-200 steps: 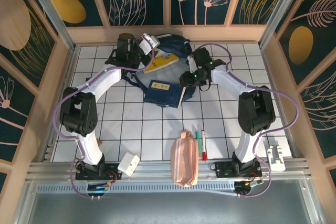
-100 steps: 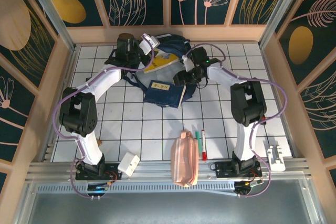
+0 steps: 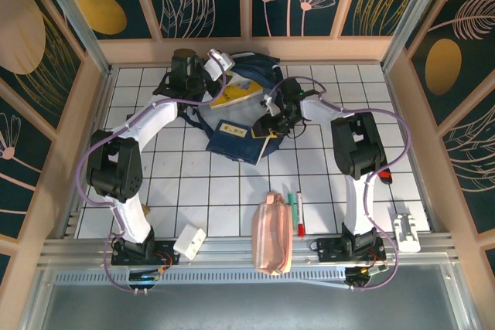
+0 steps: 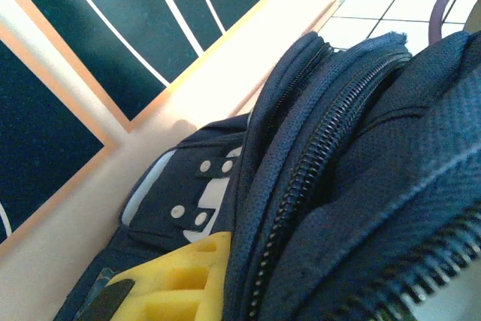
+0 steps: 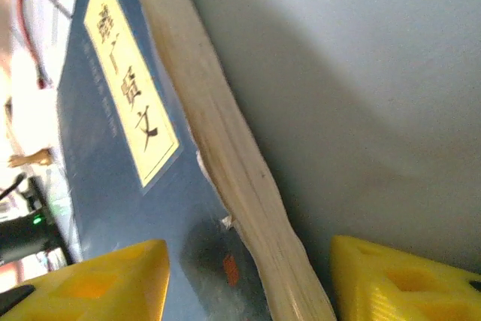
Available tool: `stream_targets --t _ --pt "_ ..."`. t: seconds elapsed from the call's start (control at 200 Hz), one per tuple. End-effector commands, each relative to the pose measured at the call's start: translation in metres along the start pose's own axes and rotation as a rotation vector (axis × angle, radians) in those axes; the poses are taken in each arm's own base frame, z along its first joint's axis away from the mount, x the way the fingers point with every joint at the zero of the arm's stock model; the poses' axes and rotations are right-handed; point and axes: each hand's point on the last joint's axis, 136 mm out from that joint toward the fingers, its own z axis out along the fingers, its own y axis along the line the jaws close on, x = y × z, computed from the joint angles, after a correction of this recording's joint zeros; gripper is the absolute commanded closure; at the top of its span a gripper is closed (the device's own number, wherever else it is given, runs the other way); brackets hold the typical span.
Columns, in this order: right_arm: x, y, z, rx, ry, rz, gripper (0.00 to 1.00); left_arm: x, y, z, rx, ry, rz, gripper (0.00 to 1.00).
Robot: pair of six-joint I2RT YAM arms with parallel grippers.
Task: Pack the student bag
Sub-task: Pick up the book from the student bag, then place the book in the student bag.
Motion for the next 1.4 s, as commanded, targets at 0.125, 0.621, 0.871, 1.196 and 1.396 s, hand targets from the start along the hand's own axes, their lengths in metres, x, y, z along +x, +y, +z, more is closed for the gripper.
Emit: stream_targets --t 0.125,0.621,0.871,1.196,1.396 --pt "0.015 0.023 0.002 -0.239 0.046 0.085 0.59 -0.034 0.009 -0.017 -0.028 -0.082 0.032 1.00" --pt "-0.005 0.081 -0.060 -0.460 -0.168 0.145 1.00 -0.052 0.013 -0.036 -0.076 -0.121 0.056 1.00" --pt "-0.028 0.095 -0.119 -0.495 -0.437 0.282 1.00 -0.080 0.026 -0.052 -0.131 -0.170 0.003 1.00" --pt "-0.066 0.049 -0.124 -0.382 -0.761 0.692 1.00 -0.099 0.010 -0.056 -0.065 -0.235 -0.104 1.00" --pt "-0.089 0.037 -0.122 -0.345 -1.035 0.877 1.00 -0.104 -0.010 -0.049 -0.049 -0.258 -0.184 1.00"
